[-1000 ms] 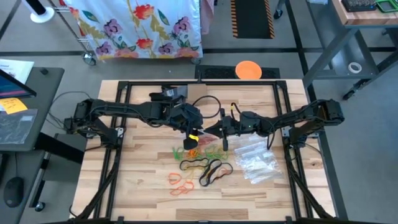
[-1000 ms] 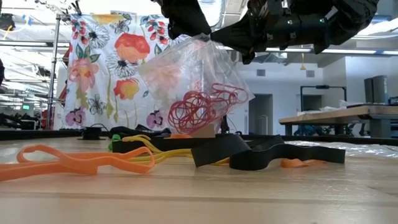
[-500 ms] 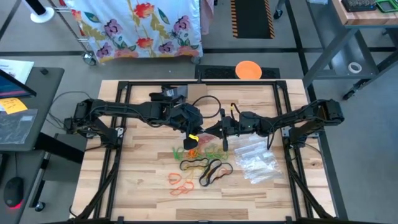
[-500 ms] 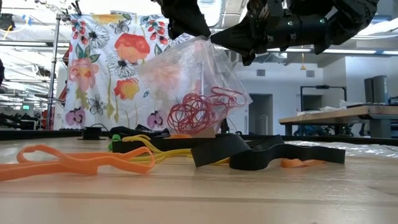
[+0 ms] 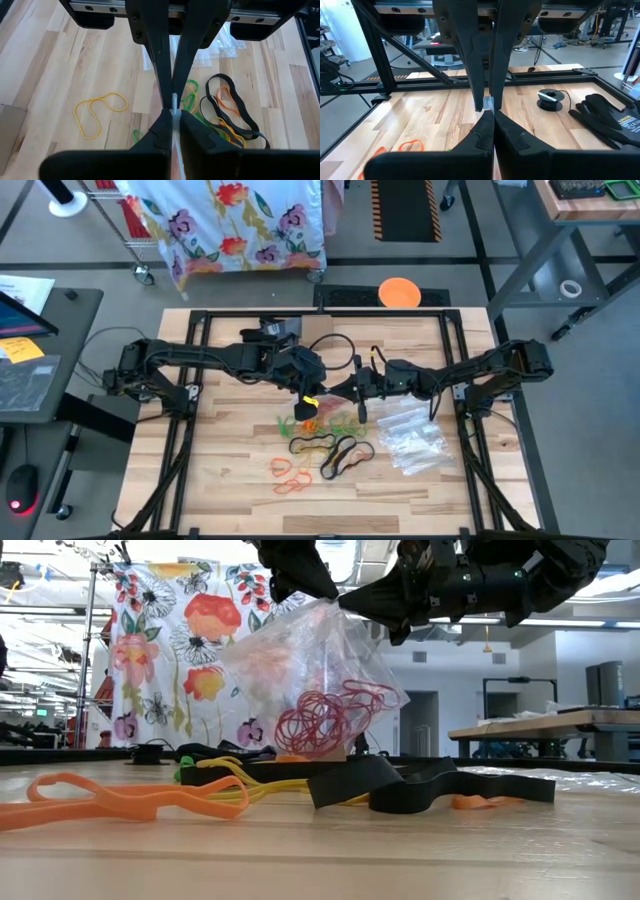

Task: Sort rubber bands
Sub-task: Close the transparent zip bag

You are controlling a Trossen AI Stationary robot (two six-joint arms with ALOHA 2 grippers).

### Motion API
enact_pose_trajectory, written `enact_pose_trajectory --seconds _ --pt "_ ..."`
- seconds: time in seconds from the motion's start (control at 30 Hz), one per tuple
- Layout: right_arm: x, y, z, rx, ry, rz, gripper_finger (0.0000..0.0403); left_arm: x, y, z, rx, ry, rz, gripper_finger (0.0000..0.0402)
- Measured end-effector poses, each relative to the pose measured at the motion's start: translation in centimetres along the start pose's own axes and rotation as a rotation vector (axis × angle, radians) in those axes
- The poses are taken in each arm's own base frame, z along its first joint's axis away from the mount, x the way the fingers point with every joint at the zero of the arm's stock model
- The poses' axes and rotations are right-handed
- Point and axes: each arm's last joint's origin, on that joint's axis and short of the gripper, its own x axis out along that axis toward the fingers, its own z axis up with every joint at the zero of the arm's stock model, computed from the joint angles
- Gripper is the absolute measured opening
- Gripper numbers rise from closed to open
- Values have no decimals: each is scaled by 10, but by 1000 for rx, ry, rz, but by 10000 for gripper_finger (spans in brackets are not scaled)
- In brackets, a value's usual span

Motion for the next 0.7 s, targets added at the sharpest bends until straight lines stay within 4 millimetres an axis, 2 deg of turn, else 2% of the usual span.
enact_pose_trajectory --seconds 0.4,0.7 --pt "0 2 1 1 -14 7 52 0 0 0 -20 2 0 5" --pt "0 2 2 -1 -21 7 56 0 0 0 -24 2 4 5"
